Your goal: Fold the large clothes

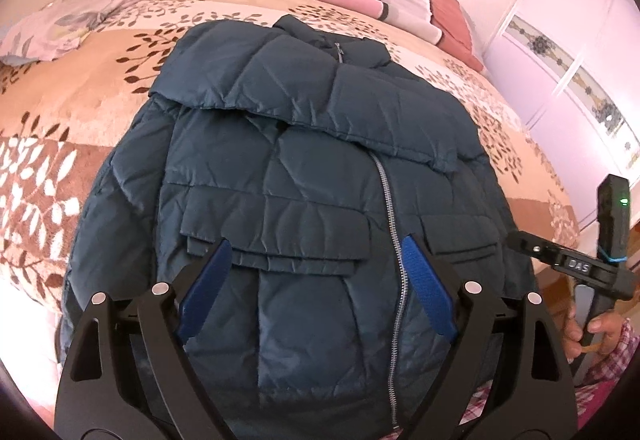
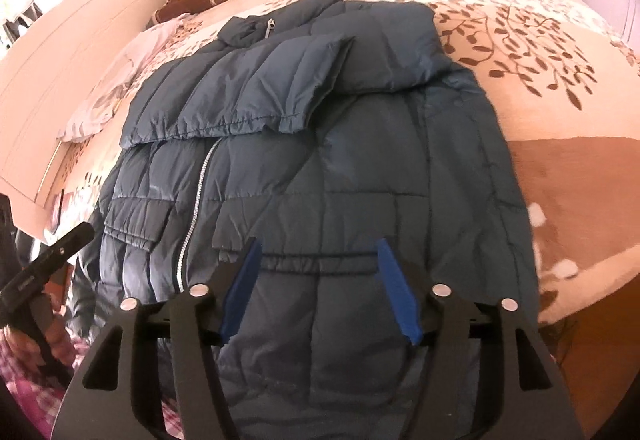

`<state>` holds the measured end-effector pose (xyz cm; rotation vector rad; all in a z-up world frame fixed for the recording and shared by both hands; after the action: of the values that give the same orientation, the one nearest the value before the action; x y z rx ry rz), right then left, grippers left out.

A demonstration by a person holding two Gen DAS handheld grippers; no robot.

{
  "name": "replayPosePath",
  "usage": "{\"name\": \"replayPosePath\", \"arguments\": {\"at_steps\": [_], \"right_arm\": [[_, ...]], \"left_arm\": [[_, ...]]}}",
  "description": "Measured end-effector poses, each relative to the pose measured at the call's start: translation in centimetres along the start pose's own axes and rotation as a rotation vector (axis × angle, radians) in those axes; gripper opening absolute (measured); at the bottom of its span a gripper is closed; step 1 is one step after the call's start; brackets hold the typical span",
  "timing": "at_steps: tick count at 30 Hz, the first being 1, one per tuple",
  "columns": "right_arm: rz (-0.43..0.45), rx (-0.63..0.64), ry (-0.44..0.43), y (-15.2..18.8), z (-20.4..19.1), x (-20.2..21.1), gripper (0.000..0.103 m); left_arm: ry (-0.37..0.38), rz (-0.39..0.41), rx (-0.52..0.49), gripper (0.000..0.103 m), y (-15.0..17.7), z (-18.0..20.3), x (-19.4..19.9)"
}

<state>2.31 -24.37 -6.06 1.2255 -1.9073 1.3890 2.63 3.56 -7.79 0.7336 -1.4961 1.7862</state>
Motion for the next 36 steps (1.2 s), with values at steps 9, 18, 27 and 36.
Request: {"name": "replayPosePath", "arguments": {"at_steps": [9, 18, 27, 36], "right_arm": [[0.031, -0.014, 0.006, 1.1, 1.2, 2.1, 0.073], [0.095, -0.102, 0.020, 2.2, 6.3, 6.9, 0.076], [0.040, -0.187, 0.038, 6.0, 10.0, 7.6, 0.076], [-0.003, -0.189, 0.020, 7.4, 9.9, 6.9, 0.076]], "left_arm": [[-0.083, 0.048, -0.005, 0.086, -1.3, -2.8, 2.4], [-0.198, 0.001, -0.030, 0.086, -0.4, -10.9, 6.8], [-0.164, -0.171, 0.088, 0.086, 7.4, -13.9, 5.5], [-0.108, -0.232, 0.113, 0.085, 10.0, -12.8, 3.5]]}}
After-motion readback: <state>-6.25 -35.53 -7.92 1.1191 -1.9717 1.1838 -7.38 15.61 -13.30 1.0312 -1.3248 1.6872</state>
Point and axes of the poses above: each gripper's, at about its wrist camera, not at the fingertips, and x roughly against the way its jaws point, z to its right, y to its underside, the point moved 9 cm from there along -x, roughly the way its jaws point, and after that the axes turned 8 degrees about -y, right-handed, at the moved point
